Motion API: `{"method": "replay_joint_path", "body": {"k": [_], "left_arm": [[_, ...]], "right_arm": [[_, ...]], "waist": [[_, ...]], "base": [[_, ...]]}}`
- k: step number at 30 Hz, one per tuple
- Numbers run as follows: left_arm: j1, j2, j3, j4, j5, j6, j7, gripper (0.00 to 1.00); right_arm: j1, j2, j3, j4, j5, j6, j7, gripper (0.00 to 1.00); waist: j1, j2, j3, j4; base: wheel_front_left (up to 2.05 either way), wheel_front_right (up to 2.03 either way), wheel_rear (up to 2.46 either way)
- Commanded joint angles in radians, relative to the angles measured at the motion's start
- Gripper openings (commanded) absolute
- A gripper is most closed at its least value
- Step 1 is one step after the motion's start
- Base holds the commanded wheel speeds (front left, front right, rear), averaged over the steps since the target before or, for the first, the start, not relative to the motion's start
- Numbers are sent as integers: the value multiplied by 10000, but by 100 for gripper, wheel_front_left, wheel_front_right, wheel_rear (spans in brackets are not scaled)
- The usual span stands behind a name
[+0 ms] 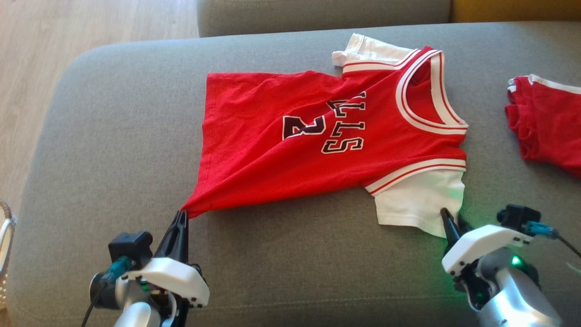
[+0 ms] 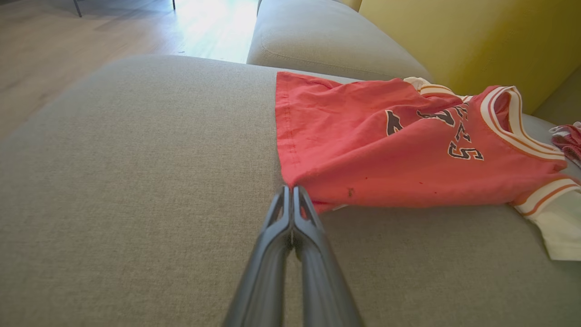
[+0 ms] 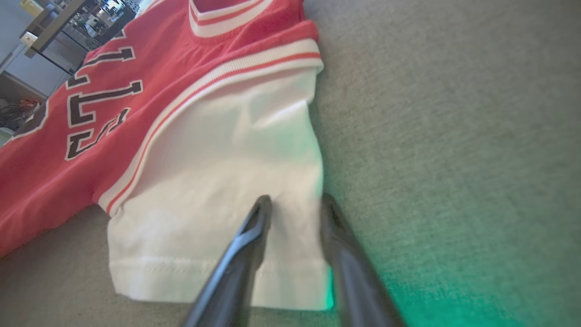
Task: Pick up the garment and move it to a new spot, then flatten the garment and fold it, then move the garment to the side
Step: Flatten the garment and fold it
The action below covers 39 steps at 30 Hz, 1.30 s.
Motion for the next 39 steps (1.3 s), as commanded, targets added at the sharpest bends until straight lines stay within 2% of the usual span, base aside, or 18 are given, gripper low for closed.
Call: {"method": "replay_joint_path", "body": {"k": [1,11,16,18,21,30,34,39], "left_arm": [[-478,163,328,-250,-61,37,-96,0],[-254,276,449,-379,-184,170,-176,0],[-201,373,605,-785,-290,227,-254,0],[-266,512,674,-1063,-262,253,-244,0],[-639,903,765,-1835,-141,222,-29,0],[-2282,1893,1229,-3333,-220,14,1187,0],[-3063,2085,1638,-3761,-625,5,1678,0],[-3924,2059,2034,-4326,-1278,-25,2094,0]], "right_arm": [[-29,246,587,231,104,-2,77,0],[-177,247,877,546,91,-2,-500,0],[-405,247,992,-183,-498,-2,-697,0],[-514,241,1103,-809,-914,-2,-636,0],[-821,88,1048,-2546,-1540,-2,-179,0],[-1885,-102,1001,-7401,-1276,-2,1729,0],[-2531,-30,743,-8655,-1134,-2,2346,0],[-3250,163,175,-9411,-1324,-2,2964,0]], "waist": [[-1,0,-87,-39],[-1,0,-648,-255],[-1,0,-945,-383],[-1,0,-1040,-426],[-1,0,-1217,-459],[-1,0,-1641,-438],[-1,0,-1764,-424],[-1,0,-1916,-396]], "base": [[0,0,0],[0,0,0],[0,0,0],[0,0,0],[0,0,0],[0,0,0],[0,0,0],[0,0,0]]}}
